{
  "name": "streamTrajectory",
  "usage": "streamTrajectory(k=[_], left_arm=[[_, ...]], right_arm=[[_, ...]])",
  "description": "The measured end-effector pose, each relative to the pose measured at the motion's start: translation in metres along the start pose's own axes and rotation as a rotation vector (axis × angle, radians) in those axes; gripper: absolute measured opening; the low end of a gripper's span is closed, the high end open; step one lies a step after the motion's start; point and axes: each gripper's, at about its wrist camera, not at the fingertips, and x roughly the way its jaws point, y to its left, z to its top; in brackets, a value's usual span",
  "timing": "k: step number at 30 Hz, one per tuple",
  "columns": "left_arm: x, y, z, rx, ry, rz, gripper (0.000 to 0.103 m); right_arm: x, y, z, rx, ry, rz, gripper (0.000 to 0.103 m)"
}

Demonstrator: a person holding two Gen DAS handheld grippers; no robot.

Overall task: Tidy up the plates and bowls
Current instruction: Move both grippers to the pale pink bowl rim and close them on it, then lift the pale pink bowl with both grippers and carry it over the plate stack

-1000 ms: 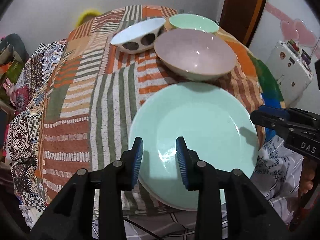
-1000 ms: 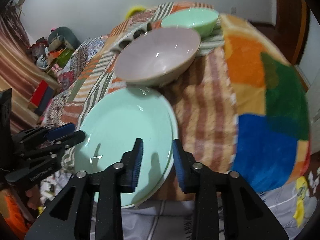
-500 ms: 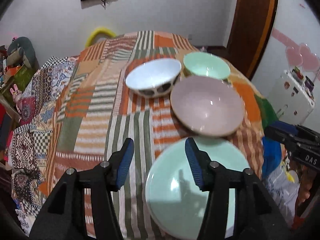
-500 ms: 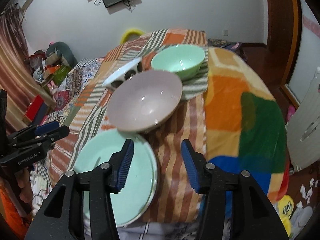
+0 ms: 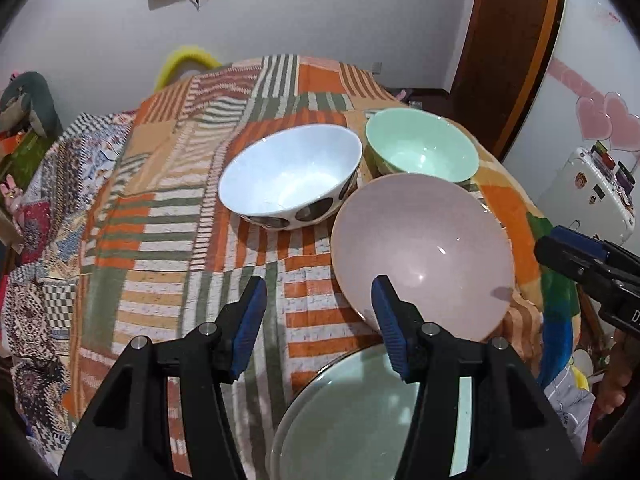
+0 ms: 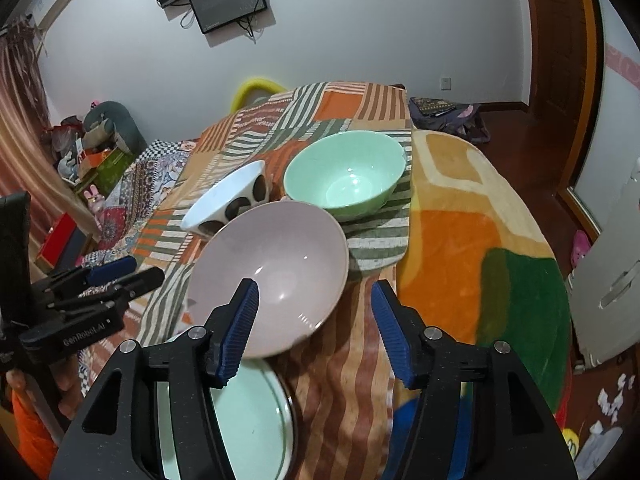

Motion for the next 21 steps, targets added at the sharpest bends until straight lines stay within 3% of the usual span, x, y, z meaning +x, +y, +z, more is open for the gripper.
streamTrajectory(k=[12, 16, 19, 21], left_arm=[[0.047, 0.001, 0.011, 0.001, 0.029, -0.06, 0.054], [0.058, 0.001, 0.014, -0.012, 0.045, -0.088, 0.037], [0.065, 0.001, 0.014, -0.016, 0.055, -0.103, 0.026], [0.068, -0.001, 0.015, -0.017, 0.063, -0.117, 0.021]], right_arm=[[0.04, -0.005, 0.001, 0.019, 0.07, -0.01, 0.055], [0.047, -0.009, -0.001, 0.021, 0.088, -0.009, 0.055], [0.052, -0.011, -0.002, 0.025, 0.103, -0.005, 0.046], [0.054, -0.012, -0.004, 0.033, 0.121, 0.01, 0.035]])
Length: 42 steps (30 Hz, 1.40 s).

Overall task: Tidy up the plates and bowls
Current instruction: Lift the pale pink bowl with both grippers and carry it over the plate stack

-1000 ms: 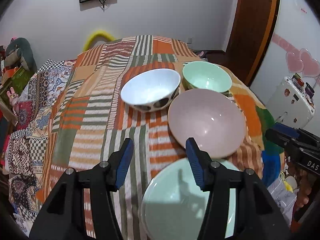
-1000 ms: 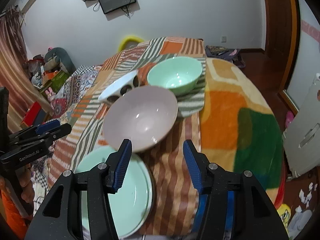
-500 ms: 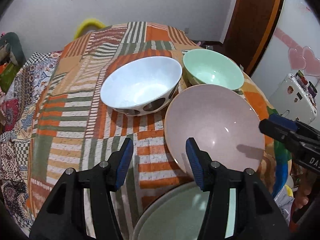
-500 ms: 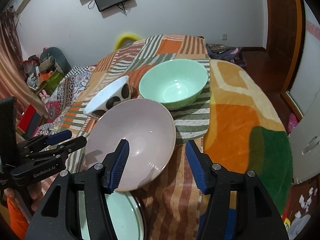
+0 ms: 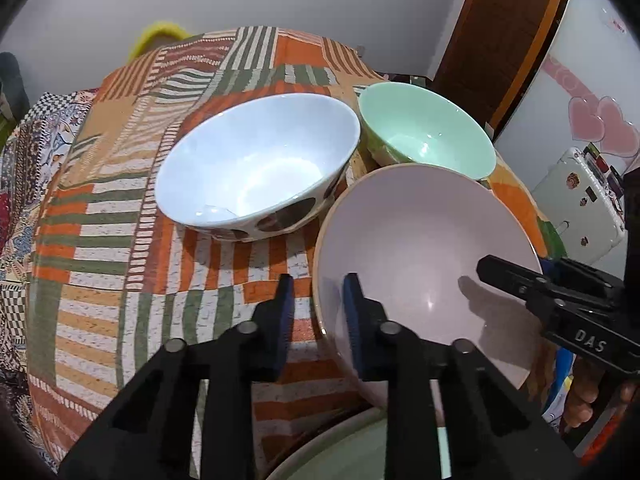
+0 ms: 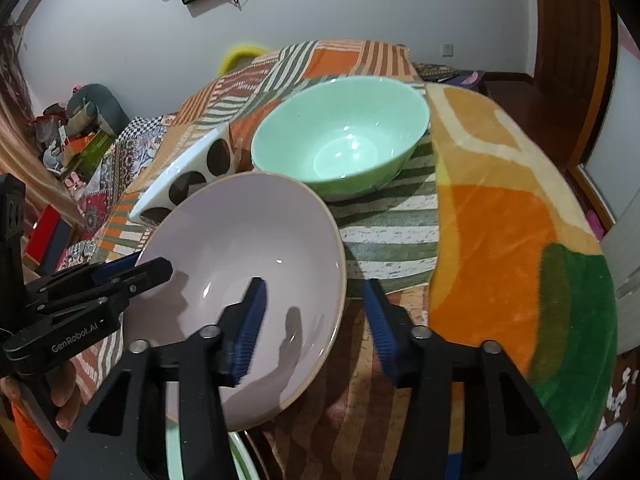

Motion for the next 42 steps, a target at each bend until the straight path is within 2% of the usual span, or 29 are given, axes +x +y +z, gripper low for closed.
streamTrajectory(k=[2, 3, 6, 13, 29, 42], left_arm=[[0.001, -0.002, 0.0, 0.004, 0.011, -0.039, 0.019], [-0.001, -0.005, 0.0, 0.012, 0.005, -0.03, 0.019], [-0.002, -0.01, 0.001, 0.027, 0.006, -0.008, 0.019], [-0.016, -0.012, -0.001, 0.017, 0.005, -0.025, 0.019], [-0.1, -0.019, -0.021, 0.023, -0.094, -0.008, 0.019], [-0.162, -0.001, -0.063, -0.001, -0.15, 0.048, 0.019]], right_arm=[[0.003, -0.001, -0.001, 0.006, 0.013, 0.009, 0.027], [0.004, -0.001, -0.001, 0.006, 0.02, 0.014, 0.022], [0.0, 0.001, -0.003, 0.002, 0.025, -0.005, 0.022], [-0.01, 0.002, -0.003, 0.002, 0.018, -0.006, 0.022], [-0.059, 0.033, -0.003, -0.051, -0.077, 0.022, 0.022], [-0.08, 0.075, -0.022, -0.137, -0.106, 0.053, 0.022]])
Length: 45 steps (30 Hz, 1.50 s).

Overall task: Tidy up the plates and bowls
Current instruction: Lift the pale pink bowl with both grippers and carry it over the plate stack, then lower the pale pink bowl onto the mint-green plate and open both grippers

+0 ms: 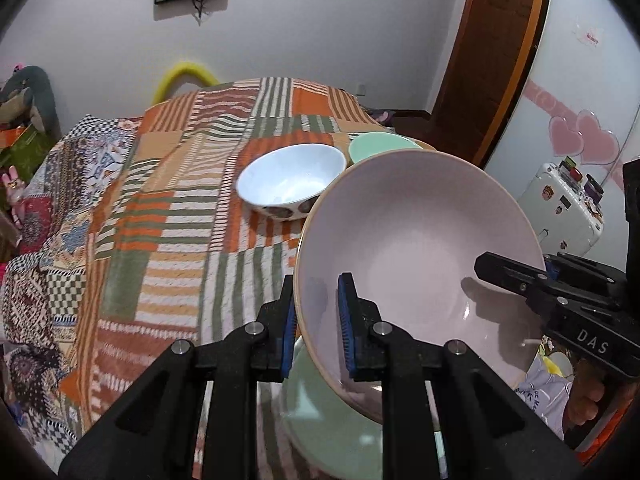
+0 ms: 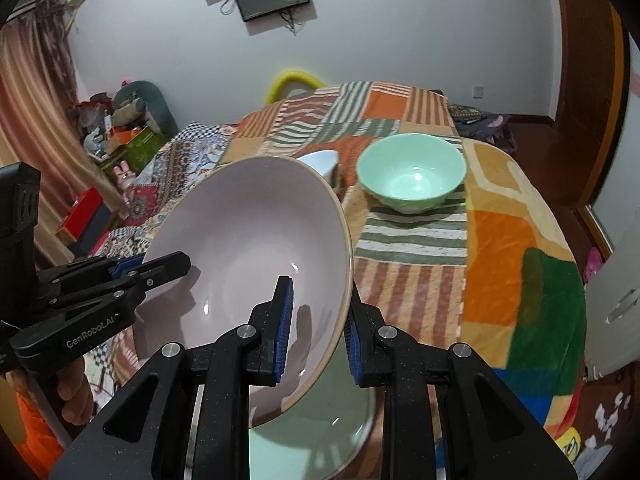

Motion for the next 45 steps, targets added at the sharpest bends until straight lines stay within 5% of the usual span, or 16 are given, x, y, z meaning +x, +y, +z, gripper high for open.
streamTrajectory(k=[20, 45], left_arm=[[-0.059, 0.087, -0.053, -0.149, -0.022, 0.157, 0.019], [-0.004, 0.181, -0.107, -0.343, 0.137, 0.194, 0.019]], right_arm=[[0.035, 0.089, -0.016, -0.138, 0.083, 0.154, 0.022], [0.114, 0.145, -0.042, -0.227, 0.293, 0.177, 0.022]])
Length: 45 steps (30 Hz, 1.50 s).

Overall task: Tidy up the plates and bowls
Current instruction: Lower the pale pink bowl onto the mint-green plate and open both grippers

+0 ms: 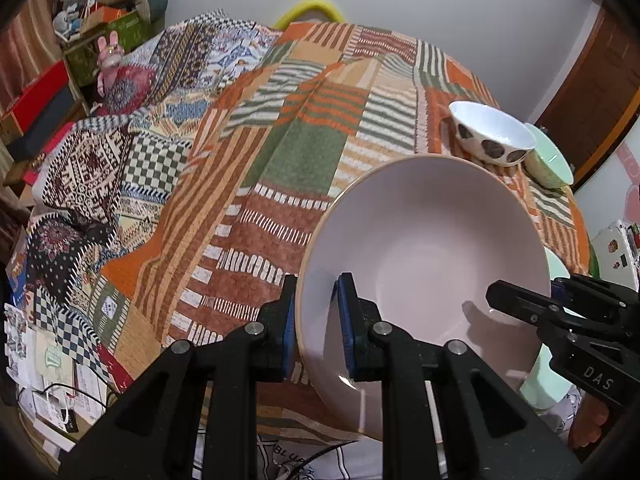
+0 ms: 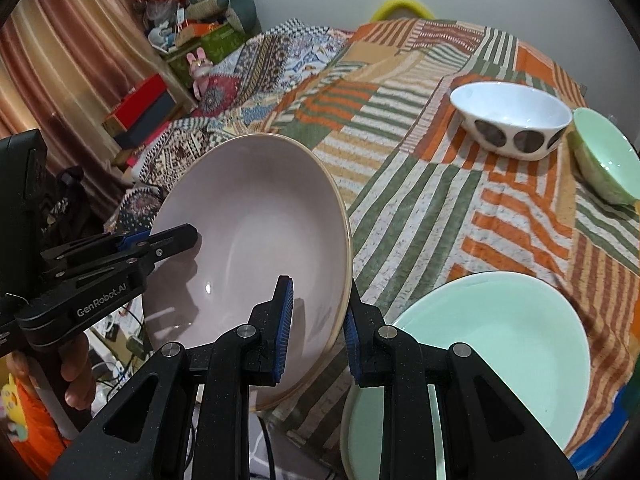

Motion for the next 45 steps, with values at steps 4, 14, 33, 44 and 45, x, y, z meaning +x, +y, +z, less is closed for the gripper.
streamTrajectory(k=[4, 14, 33, 44, 45], left_arm=[[0.013, 0.005, 0.0, -0.009, 0.025, 0.006, 0.019], [0.037, 0.013, -0.005, -0.022, 0.076, 0.005, 0.019], [0.021, 0.007, -0.004, -0.018, 0.049, 0.049, 0.026], [-0.028, -0.022, 0.011, 0.034, -0.077, 0.063, 0.039], [-0.033, -0.028, 0.014, 0.043, -0.094, 0.062, 0.039]], right_arm=[[0.012, -0.001, 0.002, 0.001, 0.031, 0.0, 0.022], [0.035, -0.005, 0.003, 0.007, 0.09, -0.005, 0.022], [0.014, -0.011, 0.005, -0.001, 0.03, 0.008, 0.037], [-0.035, -0.038, 0.0, 0.026, -0.076, -0.032, 0.038], [-0.04, -0.04, 0.0, 0.029, -0.086, -0.036, 0.038]])
